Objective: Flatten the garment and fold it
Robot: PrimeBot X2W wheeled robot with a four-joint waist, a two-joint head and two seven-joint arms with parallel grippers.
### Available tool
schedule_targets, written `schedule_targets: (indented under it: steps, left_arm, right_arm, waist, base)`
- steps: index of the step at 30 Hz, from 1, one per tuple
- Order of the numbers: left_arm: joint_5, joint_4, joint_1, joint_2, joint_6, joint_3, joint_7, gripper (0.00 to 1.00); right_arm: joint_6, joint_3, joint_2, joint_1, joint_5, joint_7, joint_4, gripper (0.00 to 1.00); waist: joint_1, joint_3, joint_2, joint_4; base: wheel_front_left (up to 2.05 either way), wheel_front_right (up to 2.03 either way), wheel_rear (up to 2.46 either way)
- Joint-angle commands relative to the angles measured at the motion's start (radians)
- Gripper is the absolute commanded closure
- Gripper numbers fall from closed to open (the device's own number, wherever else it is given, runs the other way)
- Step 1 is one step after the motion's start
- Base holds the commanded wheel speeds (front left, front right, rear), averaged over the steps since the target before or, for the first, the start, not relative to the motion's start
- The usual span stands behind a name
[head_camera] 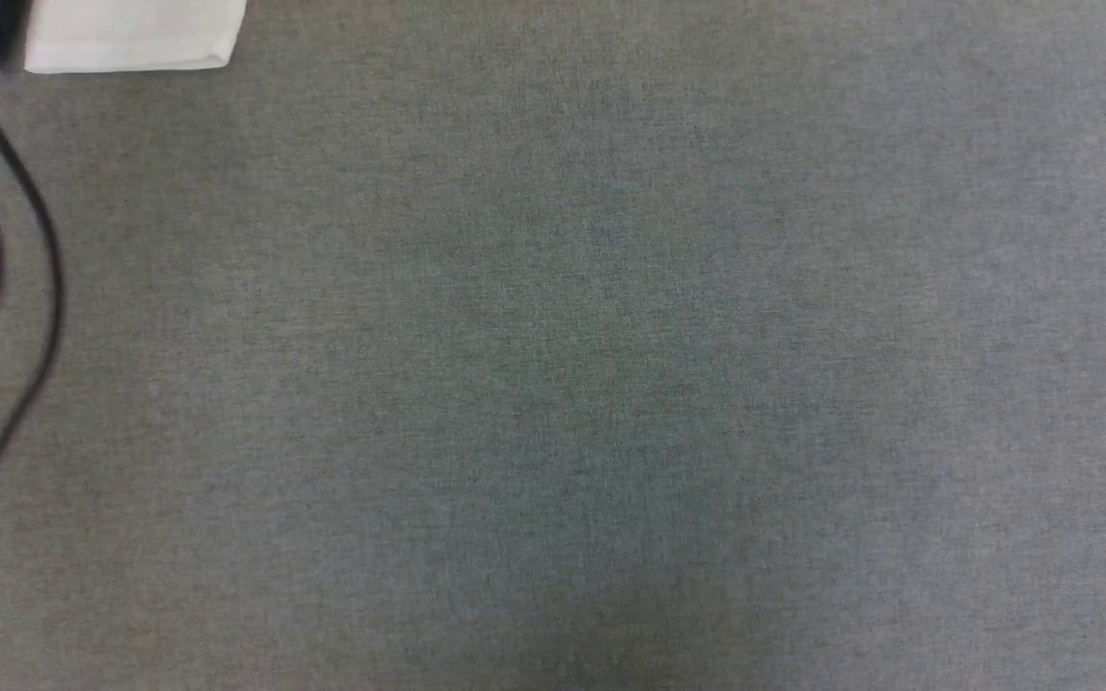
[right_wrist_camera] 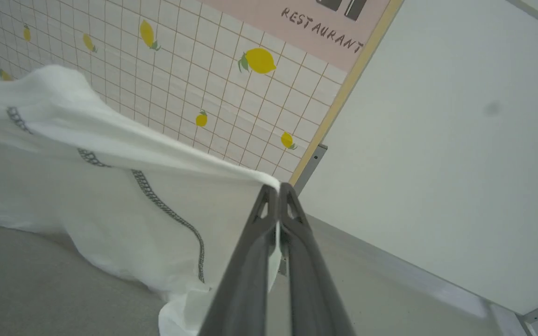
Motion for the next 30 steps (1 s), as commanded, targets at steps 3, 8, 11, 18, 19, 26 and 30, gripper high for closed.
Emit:
schedule_targets:
  steps: [3,8,11,18,19,26,30]
  left_arm:
    - [-0.055,0.001,0.139,0.031,-0.019,-0.017,0.052,1.0]
    - [-0.139,-0.094,0.368,0.05,-0.016,-0.035,0.115,1.0]
    - [-0.196,-0.188,0.526,0.068,0.0,-0.043,0.151,1.0]
    - [-0.316,-0.397,0.841,0.094,0.073,-0.049,0.203,1.0]
    - [-0.327,-0.417,0.873,0.097,0.084,-0.049,0.206,1.0]
    - [-0.401,-0.539,1.092,0.131,0.18,-0.02,0.207,1.0]
    - [-0.463,-0.621,1.257,0.138,0.248,-0.022,0.226,1.0]
  right_arm:
    - [-0.01,0.054,-0.061,0.146,0.088,0.017,-0.059,1.0]
    - [-0.01,0.101,-0.16,0.39,0.216,0.081,-0.21,1.0]
    - [-0.01,0.09,-0.215,0.57,0.263,0.138,-0.324,1.0]
    - [-0.01,-0.084,-0.229,0.987,0.268,0.257,-0.515,1.0]
    - [-0.01,-0.11,-0.218,1.037,0.258,0.272,-0.533,1.0]
    - [-0.01,-0.312,-0.066,1.363,0.195,0.395,-0.686,1.0]
    - [-0.01,-0.441,0.07,1.556,0.14,0.5,-0.787,1.0]
  waist:
    - [-0.0001,-0.07,-0.0001,0.01]
    - [-0.0001,-0.159,-0.0001,0.022]
    - [-0.0001,-0.213,-0.0001,0.029]
    - [-0.0001,-0.294,-0.0001,0.047]
    - [-0.0001,-0.302,-0.0001,0.049]
    - [-0.0001,-0.349,-0.0001,0.049]
    - [-0.0001,-0.379,-0.0001,0.05]
  base:
    - [0.0,0.0,0.0]
    - [0.0,0.0,0.0]
    - [0.0,0.0,0.0]
    - [0.0,0.0,0.0]
    - [0.0,0.0,0.0]
    - [0.0,0.0,0.0]
    - [0.0,0.0,0.0]
